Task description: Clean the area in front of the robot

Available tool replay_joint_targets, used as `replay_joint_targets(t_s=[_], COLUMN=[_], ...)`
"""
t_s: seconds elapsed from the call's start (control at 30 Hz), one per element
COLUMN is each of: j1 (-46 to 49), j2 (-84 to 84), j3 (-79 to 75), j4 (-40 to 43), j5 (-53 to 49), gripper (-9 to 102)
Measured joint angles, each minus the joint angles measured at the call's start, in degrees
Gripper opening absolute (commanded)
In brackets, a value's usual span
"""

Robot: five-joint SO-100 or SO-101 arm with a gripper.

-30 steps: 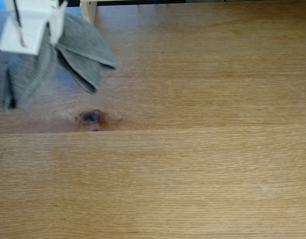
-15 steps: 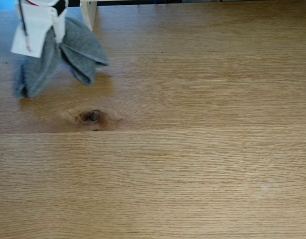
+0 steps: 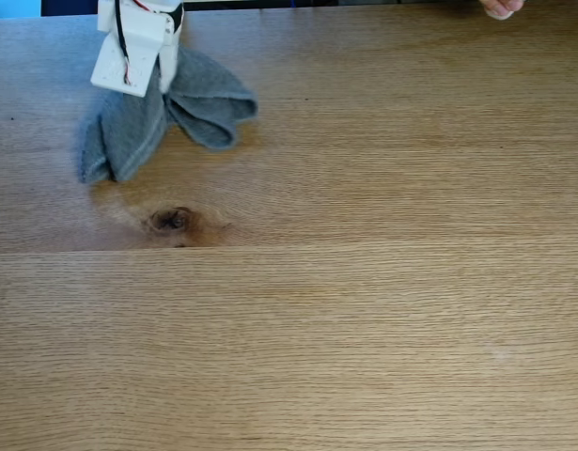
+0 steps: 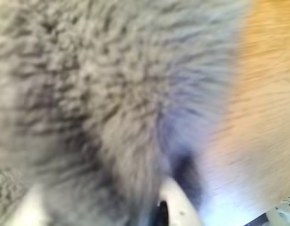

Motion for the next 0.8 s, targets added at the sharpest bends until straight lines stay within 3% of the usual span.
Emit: replay_joint_targets(t_s=[0.17,0.27,0.43,0.63,0.8], j1=[-1.0,-5.2,-18.0,-38.4,-48.6], j2=[3.7,9.8,25.6,41.9,49.6], j3=[0.2,0.4,0.4,1.7,1.9], j4=[-2.8,-0.8,10.3,26.0,34.9], j5=[4.6,8.2,15.6,26.5,38.8], gripper=[33,19,0,0,0])
